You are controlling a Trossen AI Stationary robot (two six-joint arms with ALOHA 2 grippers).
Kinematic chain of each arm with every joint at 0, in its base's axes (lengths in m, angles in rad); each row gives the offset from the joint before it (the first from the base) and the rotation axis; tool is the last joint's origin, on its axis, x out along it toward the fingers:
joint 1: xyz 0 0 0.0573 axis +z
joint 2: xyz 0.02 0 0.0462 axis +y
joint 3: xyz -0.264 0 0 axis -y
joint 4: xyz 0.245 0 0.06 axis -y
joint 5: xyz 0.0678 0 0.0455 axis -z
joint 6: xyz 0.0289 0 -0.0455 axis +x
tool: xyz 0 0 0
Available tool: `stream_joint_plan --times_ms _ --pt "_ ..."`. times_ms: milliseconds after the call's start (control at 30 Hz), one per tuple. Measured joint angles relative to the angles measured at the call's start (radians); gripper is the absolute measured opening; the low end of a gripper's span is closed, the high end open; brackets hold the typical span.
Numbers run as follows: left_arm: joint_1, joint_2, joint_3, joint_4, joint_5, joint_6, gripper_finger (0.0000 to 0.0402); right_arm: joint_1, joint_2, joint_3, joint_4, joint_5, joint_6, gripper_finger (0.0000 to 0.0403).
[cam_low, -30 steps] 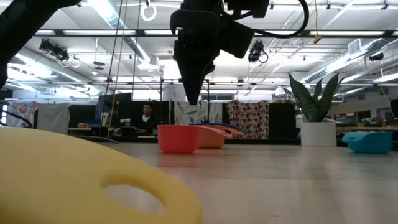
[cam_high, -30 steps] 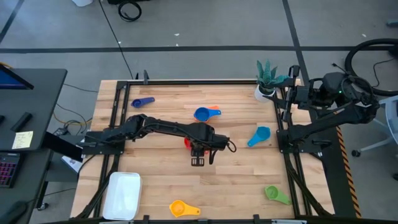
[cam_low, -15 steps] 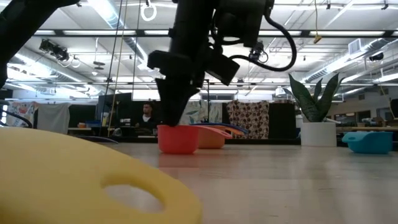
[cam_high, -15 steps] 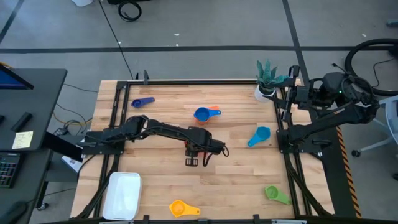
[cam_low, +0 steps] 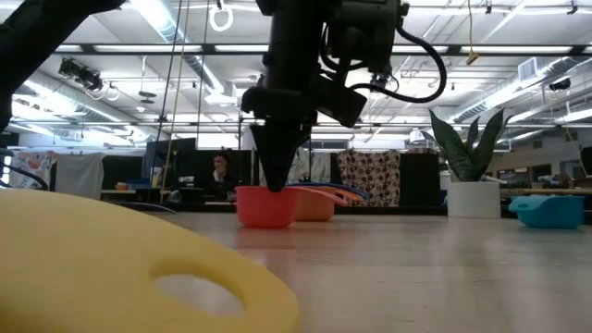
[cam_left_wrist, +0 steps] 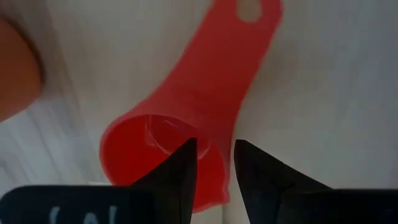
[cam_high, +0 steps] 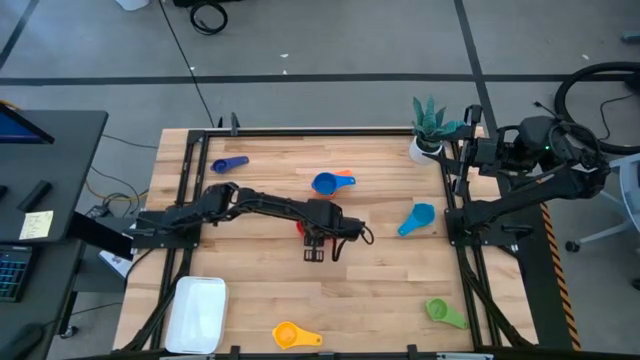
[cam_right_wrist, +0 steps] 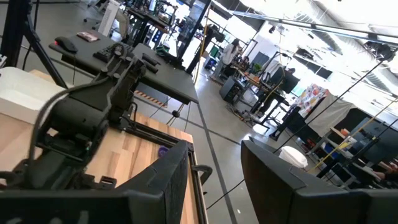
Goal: Nest measuring cups in basket
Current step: Stack the red measuring cup on top of the dark blue measuring cup
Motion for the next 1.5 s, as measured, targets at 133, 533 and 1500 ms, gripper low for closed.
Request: stream_joint_plan --times_ms 133,533,1500 --pt "0.017 0.0 0.0 -0.004 0.003 -0.006 0.0111 0.0 0.0 0.0 0.0 0.0 0.0 0.0155" --pt "0.028 -0.012 -0.01 -0.039 0.002 -0.041 0.0111 0.0 0.0 0.0 0.001 0.0 0.0 0.0155" --pt "0.122 -0.111 -0.088 -0.02 0.049 -0.019 0.0111 0.0 0.0 0.0 -0.008 0.027 0.006 0.0155"
